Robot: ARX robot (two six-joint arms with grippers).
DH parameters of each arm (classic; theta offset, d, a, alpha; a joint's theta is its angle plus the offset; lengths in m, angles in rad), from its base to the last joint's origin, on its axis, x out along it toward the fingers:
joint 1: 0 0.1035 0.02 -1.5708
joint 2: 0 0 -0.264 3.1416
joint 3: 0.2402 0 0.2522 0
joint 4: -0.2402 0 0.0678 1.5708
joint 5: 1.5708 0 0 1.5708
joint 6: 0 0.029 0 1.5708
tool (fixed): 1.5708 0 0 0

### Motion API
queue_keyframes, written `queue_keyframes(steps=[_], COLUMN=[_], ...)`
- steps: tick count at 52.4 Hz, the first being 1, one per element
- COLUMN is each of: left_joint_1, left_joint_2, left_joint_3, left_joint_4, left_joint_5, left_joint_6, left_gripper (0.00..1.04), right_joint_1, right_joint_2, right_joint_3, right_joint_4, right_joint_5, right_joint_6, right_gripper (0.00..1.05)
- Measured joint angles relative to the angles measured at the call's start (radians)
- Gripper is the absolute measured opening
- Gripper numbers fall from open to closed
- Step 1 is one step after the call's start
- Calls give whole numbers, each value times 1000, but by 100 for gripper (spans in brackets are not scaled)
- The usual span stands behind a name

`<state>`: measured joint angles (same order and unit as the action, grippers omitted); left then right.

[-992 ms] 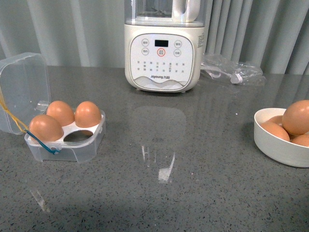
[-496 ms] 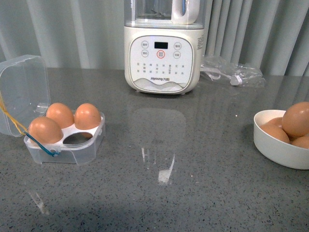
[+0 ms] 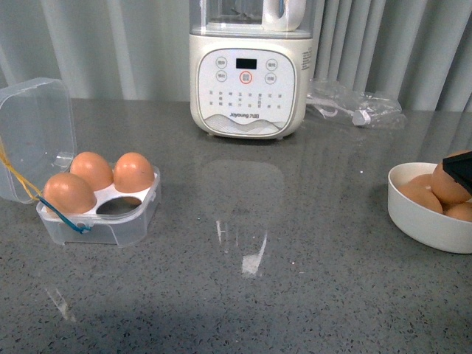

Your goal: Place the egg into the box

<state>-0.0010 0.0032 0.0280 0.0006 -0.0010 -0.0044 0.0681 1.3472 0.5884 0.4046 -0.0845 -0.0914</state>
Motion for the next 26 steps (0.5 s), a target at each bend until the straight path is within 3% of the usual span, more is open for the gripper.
queue_keyframes(steps=[26], left_joint_1=[0], left_joint_2=[0], left_joint_3=[0], left_joint_4=[0], left_joint_5=[0], left_joint_6=[0], left_gripper=[98], right_joint_1=[33], right_joint_2=[112], right_joint_3=[80], right_joint_4=[30], right_joint_5=[10], right_joint_6=[1], right_gripper=[98])
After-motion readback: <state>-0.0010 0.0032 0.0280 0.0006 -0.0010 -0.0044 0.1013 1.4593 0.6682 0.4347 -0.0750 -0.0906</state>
